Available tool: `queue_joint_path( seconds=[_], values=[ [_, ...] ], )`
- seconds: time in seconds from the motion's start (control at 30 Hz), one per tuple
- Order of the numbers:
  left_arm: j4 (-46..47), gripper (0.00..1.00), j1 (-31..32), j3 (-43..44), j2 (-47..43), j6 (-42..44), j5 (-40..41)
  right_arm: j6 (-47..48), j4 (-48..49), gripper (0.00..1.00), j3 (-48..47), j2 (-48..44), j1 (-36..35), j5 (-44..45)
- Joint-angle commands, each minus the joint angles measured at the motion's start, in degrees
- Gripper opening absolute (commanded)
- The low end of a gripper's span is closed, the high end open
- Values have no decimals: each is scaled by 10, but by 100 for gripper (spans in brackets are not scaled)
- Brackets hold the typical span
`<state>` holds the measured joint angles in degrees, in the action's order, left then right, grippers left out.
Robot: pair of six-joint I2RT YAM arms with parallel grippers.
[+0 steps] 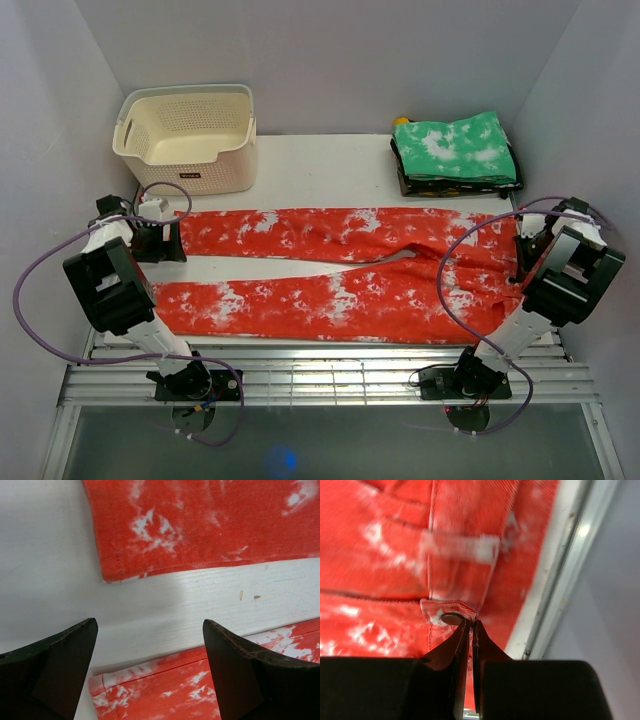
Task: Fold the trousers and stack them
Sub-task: Flatten the trousers out
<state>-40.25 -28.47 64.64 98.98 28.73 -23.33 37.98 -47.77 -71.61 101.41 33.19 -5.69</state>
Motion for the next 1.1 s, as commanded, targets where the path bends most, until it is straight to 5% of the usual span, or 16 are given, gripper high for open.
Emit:
queue_joint_path(
  seconds=[0.0,0.17,0.27,0.57,0.8,1.03,1.07],
  values=[
    [4,97,1,8,-38,11,-17,20,89,8,54,26,9,75],
    [2,91,1,47,-13,1,-29,14,81,8,45,55,7,65],
    [1,90,2,77,4,-6,-49,7,51,24,10,34,6,20],
    [26,75,23,133,67,-50,-84,-40,-44,18,-105,19,-66,-71],
    [58,65,39,99,99,-80,-59,-76,-8,11,-69,75,-118,-87],
    [82,32,22,69,144,-84,140,-54,77,8,-7,124,-124,-4],
    [83,21,15,71,148,-80,154,-49,83,8,-5,127,-123,5]
  ],
)
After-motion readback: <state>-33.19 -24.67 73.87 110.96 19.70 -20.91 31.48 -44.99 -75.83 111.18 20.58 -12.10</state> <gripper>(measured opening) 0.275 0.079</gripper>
